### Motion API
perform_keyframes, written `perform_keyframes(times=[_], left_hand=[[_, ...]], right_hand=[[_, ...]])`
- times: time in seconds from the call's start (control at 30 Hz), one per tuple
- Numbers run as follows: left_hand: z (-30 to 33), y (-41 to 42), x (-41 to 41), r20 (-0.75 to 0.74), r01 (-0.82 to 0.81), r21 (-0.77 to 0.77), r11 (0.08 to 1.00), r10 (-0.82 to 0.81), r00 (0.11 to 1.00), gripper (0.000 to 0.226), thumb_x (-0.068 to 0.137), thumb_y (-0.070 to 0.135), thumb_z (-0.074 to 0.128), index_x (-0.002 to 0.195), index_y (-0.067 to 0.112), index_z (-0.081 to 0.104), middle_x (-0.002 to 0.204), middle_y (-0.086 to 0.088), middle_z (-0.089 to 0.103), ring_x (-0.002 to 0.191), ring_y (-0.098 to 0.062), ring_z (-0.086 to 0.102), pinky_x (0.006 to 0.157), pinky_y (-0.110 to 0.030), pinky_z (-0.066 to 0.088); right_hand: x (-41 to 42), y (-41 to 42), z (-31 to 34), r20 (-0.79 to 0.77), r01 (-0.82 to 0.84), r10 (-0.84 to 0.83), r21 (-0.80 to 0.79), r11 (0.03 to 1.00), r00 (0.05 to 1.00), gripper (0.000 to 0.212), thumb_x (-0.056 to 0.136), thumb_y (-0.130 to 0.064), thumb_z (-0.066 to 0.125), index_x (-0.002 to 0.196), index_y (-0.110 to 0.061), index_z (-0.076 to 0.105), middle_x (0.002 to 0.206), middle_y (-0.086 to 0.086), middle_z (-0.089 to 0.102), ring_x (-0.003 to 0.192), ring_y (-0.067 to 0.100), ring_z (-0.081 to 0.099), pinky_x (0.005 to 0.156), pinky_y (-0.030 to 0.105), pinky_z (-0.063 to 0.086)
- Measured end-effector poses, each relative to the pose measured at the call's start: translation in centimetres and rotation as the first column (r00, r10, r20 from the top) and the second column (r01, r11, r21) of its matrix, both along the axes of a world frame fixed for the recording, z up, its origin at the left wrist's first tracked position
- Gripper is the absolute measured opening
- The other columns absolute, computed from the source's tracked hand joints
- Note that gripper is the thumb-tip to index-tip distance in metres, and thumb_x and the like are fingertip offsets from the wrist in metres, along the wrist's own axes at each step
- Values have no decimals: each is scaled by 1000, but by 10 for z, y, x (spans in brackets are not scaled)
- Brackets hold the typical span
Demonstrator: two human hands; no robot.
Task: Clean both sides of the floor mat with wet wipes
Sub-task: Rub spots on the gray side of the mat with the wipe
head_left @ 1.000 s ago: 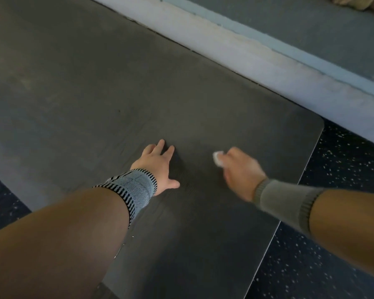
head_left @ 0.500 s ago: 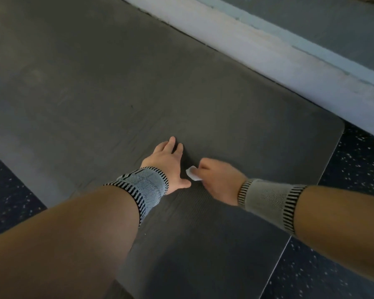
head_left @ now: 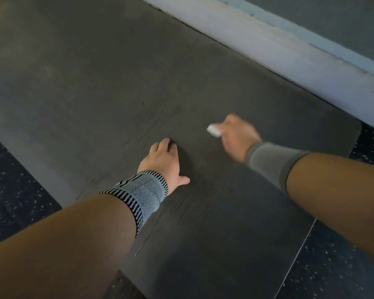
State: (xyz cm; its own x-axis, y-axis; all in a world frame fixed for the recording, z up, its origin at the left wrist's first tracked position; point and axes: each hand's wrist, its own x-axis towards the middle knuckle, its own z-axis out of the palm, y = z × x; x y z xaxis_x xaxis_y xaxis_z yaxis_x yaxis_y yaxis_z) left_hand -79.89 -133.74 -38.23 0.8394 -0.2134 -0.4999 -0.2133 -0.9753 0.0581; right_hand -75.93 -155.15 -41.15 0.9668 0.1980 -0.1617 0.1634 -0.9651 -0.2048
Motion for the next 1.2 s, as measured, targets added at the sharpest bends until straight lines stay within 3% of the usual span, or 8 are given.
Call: perform_keyframes(times=[0.13, 0.33, 0.5, 0.6, 0.73, 0.9, 1.1, 1.2], left_hand=[[-2, 2, 5, -47, -12, -11, 1000, 11, 999, 106, 75, 63, 68, 153, 15, 16, 158, 2, 5, 144, -22, 9, 109, -40, 35], [-3, 2, 6, -45, -16, -43, 999, 14, 999, 104, 75, 61, 70, 153, 15, 17, 158, -1, 5, 144, -24, 7, 110, -40, 34], [-5, 10, 5, -8, 29, -43, 999, -30, 1000, 105, 75, 68, 64, 153, 16, 16, 156, 2, 6, 143, -22, 10, 104, -41, 41], [-5, 12, 6, 3, 33, -56, 998, -33, 999, 105, 75, 69, 64, 152, 17, 17, 156, 2, 8, 143, -23, 10, 104, -42, 41], [-9, 18, 5, 28, 75, -79, 994, -73, 997, 99, 77, 67, 60, 152, 19, 17, 157, 4, 6, 144, -22, 9, 104, -41, 40], [-11, 28, 1, 7, 131, -92, 987, -131, 991, 83, 90, 47, 54, 154, 17, 10, 161, 7, -7, 148, -18, 1, 112, -38, 30], [-11, 43, -11, 33, 146, -171, 974, -142, 989, 72, 92, 35, 56, 152, 14, 23, 161, 5, 1, 147, -15, 4, 115, -34, 23], [-8, 48, -15, 78, 217, -145, 965, -207, 975, 64, 91, 37, 54, 149, 18, 32, 157, 6, 15, 143, -17, 14, 111, -35, 30]], right_hand=[[15, 1, -2, -2, 403, -405, 121, 907, 914, 4, 91, -19, 53, 89, -17, 57, 89, 6, 53, 80, 24, 52, 67, 30, 37], [-47, 47, -3, -73, -330, 348, 189, 925, 935, 39, 85, -8, 55, 122, -20, 56, 98, 7, 48, 79, 24, 49, 66, 32, 41], [22, 16, 2, 30, 89, -87, -63, 994, 996, 33, 93, -13, 45, 124, -13, 55, 111, 15, 50, 94, 33, 55, 70, 30, 37], [-10, 36, -1, 53, 194, -195, 15, 981, 979, 13, 92, -23, 52, 101, -15, 59, 86, -1, 51, 82, 25, 53, 63, 22, 32], [-62, 61, 0, 1, -408, 409, 52, 911, 913, 33, 85, -10, 57, 118, -16, 60, 94, 8, 51, 74, 21, 44, 63, 28, 31], [-27, 41, -3, 39, 371, -380, 139, 918, 924, 15, 88, -32, 58, 91, -17, 56, 82, 0, 54, 78, 20, 54, 63, 25, 38], [-91, 81, -5, -78, -248, 258, 118, 961, 963, 25, 89, -16, 59, 113, -22, 57, 90, 0, 43, 75, 18, 41, 62, 28, 31], [-74, 38, -1, -12, 333, -341, 252, 909, 940, 13, 88, -30, 57, 85, -18, 53, 76, -5, 52, 71, 19, 50, 54, 28, 34]])
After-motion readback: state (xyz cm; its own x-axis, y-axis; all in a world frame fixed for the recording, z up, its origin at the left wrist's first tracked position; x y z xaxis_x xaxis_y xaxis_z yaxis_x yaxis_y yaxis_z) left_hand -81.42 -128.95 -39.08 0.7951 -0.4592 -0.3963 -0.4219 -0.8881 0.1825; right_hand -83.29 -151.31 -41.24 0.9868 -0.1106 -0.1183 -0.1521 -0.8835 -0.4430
